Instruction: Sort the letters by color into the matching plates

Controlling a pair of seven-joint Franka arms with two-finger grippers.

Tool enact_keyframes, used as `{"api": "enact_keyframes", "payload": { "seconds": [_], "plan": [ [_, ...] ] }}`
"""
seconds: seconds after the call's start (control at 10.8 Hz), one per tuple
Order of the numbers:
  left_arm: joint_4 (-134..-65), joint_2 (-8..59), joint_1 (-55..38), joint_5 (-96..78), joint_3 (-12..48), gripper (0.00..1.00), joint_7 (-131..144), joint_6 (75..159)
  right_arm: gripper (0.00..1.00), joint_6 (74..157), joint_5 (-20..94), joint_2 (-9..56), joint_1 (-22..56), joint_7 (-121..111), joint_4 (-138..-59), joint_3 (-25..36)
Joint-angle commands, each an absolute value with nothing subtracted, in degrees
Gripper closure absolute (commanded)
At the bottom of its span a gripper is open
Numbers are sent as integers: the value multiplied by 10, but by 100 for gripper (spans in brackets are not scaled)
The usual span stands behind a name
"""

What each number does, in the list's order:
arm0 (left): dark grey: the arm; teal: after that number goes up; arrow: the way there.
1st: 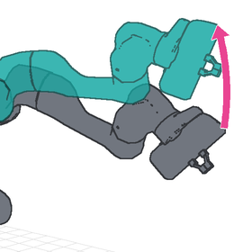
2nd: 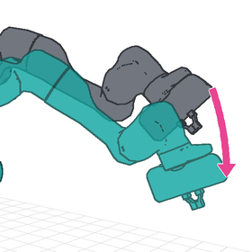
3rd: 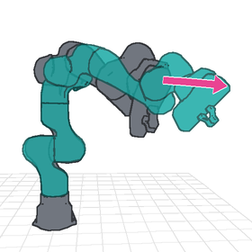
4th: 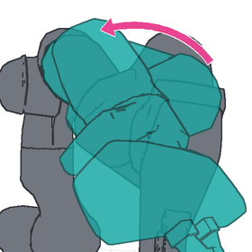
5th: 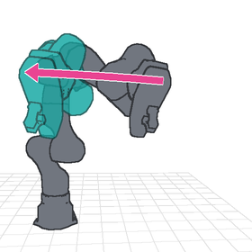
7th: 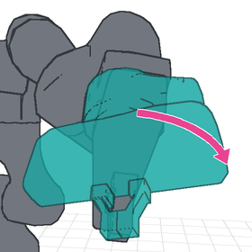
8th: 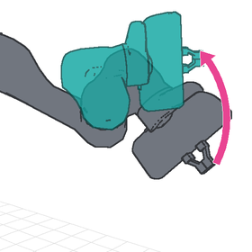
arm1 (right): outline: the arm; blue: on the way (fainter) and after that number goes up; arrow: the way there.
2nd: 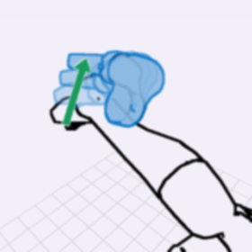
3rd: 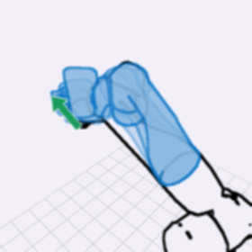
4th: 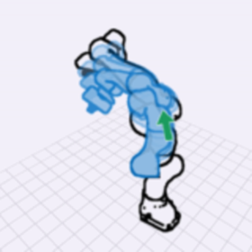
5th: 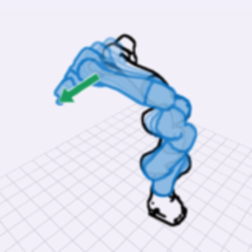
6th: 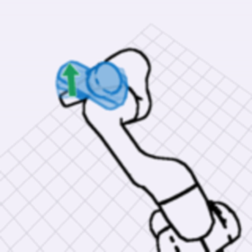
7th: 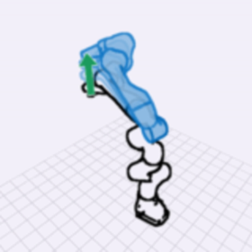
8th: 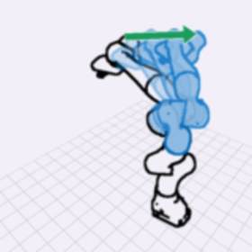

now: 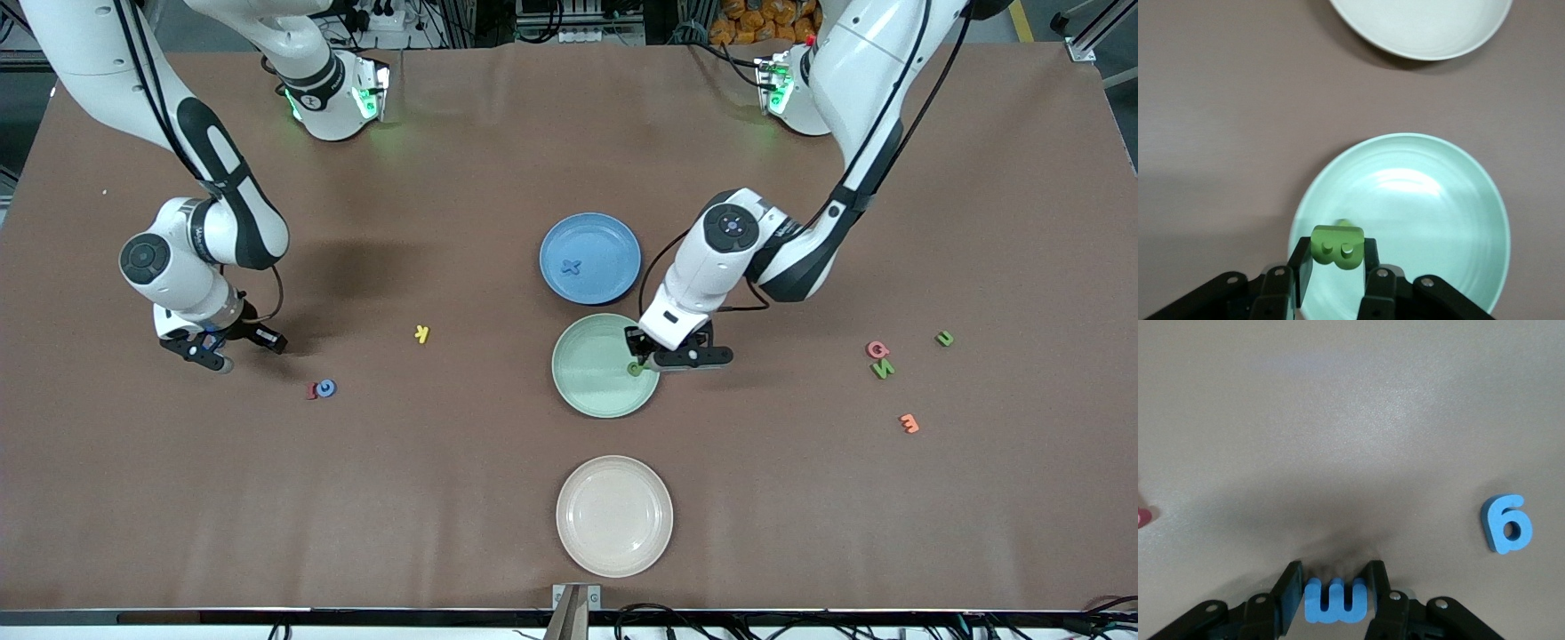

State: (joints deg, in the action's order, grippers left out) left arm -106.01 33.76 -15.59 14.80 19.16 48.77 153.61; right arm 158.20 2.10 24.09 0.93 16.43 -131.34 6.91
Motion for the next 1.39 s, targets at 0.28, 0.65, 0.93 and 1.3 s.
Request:
{"api": "enact_keyframes", "payload": {
  "seconds": [0.28, 0.65, 0.93, 1.3],
  "plan": [
    [-962, 432, -245, 166, 161, 50, 579, 1527, 52, 1590, 19, 235, 4, 160, -1339, 59],
    [-947, 429, -259, 167, 144, 0, 585, 1526, 60, 1591, 19, 236, 4, 160, -1339, 59],
    [-947, 404, -233, 171, 144, 0, 576, 1497, 61, 1589, 18, 231, 4, 157, -1335, 47],
    [-954, 346, -169, 171, 147, 0, 497, 1429, 62, 1582, 18, 193, 6, 83, -1332, 33]
  ]
}}
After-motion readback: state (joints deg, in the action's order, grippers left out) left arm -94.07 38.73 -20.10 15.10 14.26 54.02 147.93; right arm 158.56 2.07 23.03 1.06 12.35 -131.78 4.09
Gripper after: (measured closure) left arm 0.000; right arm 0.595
